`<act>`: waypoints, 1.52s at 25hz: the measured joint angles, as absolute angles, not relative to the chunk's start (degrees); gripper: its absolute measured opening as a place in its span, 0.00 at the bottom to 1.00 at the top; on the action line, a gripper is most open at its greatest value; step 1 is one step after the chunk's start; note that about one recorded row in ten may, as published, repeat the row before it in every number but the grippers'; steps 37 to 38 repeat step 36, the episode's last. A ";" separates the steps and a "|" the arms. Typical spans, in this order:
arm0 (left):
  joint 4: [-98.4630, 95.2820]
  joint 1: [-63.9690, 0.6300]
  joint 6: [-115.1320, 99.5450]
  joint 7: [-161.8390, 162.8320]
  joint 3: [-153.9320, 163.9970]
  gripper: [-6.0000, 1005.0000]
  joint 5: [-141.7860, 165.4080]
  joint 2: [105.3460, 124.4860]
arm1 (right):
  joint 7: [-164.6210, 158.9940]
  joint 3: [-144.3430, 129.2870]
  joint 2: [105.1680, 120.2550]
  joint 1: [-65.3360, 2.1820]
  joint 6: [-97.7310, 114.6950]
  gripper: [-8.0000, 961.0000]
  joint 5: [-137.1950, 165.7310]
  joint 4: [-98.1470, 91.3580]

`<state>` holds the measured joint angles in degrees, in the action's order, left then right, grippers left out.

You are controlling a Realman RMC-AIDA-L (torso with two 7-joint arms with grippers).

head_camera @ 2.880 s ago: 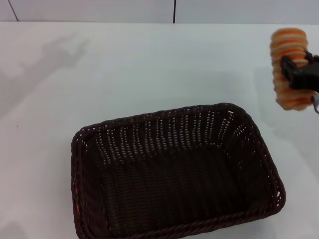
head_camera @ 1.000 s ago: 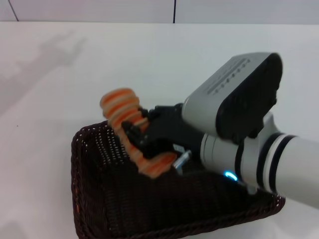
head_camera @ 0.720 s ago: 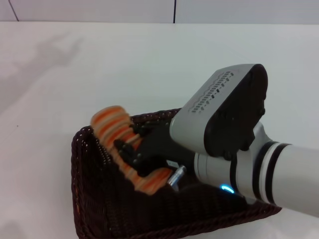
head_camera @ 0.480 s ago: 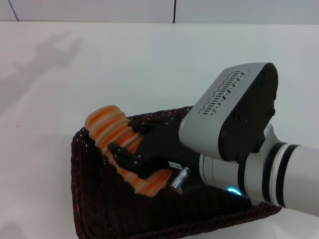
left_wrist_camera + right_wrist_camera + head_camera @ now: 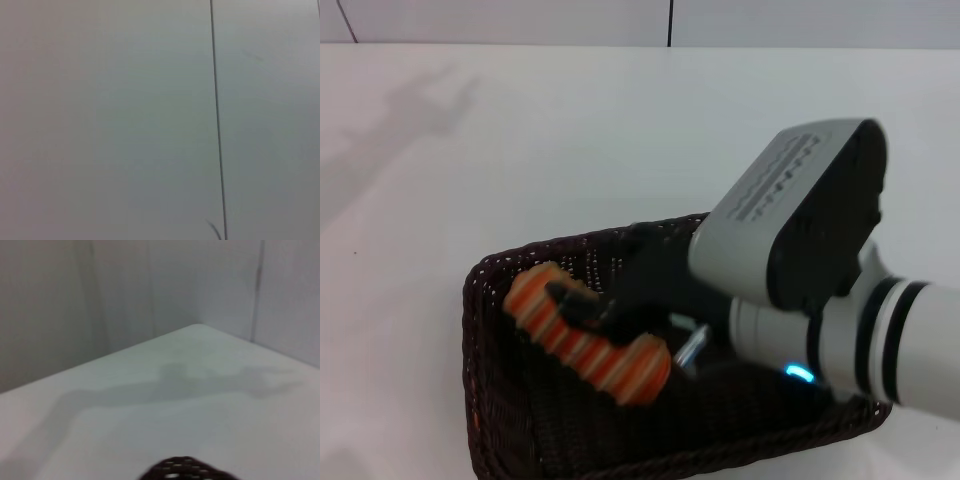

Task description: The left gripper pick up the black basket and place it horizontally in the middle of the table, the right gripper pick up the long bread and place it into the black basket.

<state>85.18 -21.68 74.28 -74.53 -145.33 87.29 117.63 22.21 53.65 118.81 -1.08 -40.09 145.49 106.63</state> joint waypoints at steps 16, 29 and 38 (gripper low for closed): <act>81.94 -21.14 74.29 -75.74 -144.96 0.41 83.40 117.93 | 21.74 74.30 119.00 0.10 -25.29 0.66 151.27 102.35; 65.44 -20.92 74.34 -88.51 -144.65 0.41 75.80 118.31 | 20.17 78.80 119.08 8.31 24.90 0.66 150.38 81.51; 46.86 -20.86 77.06 -110.35 -145.08 0.41 64.69 118.44 | 16.30 81.50 119.09 4.69 38.87 0.66 150.38 68.20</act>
